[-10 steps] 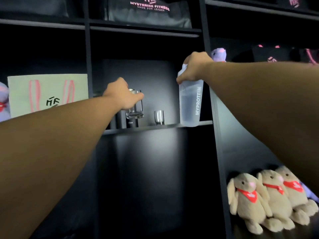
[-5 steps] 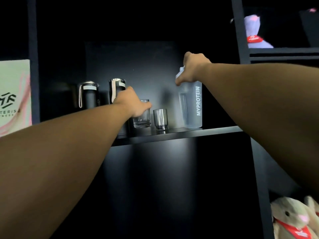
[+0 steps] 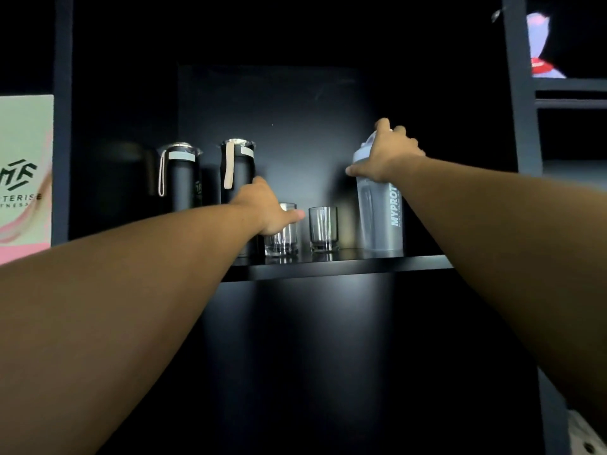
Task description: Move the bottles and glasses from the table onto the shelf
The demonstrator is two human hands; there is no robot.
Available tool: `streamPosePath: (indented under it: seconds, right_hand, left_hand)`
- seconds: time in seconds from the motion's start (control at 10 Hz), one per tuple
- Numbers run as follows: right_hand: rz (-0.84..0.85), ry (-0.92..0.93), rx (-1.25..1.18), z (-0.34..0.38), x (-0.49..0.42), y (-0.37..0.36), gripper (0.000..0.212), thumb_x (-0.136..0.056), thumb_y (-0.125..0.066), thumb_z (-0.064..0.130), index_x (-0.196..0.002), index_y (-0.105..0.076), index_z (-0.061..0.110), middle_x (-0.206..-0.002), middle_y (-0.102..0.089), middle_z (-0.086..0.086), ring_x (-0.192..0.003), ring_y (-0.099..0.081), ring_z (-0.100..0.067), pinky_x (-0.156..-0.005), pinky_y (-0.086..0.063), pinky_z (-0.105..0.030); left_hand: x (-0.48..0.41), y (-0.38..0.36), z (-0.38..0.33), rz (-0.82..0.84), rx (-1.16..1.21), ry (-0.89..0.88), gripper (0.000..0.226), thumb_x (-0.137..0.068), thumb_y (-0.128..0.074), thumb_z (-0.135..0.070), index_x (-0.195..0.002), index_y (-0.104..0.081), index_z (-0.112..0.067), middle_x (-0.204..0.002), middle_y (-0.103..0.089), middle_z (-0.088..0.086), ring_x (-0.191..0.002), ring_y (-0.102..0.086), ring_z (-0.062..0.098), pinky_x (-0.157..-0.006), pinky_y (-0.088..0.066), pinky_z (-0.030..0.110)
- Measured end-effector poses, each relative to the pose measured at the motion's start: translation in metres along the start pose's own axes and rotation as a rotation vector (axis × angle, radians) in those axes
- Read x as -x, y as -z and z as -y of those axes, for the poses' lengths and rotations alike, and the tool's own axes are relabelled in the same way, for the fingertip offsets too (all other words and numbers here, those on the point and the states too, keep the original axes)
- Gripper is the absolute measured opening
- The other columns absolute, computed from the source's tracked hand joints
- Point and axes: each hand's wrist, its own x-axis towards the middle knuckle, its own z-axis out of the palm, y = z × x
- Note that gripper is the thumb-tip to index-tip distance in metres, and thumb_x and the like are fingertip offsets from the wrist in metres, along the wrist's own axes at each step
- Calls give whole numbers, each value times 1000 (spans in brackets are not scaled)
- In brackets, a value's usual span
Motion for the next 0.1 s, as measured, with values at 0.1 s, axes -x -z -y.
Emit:
streamPosePath:
  seconds: [0.1]
  right_hand:
    - [-55,8,38,5,14,3,99,-73,-75,66,-148,-29,21,-147,-37,-15,-132,-40,-42,-100,-39,-53]
  left_hand:
    - [4,9,3,-15,38,-5,106,-80,-59,-79,-149,-34,-3,-142,-55,16,-125,-57,37,-89,-48,37]
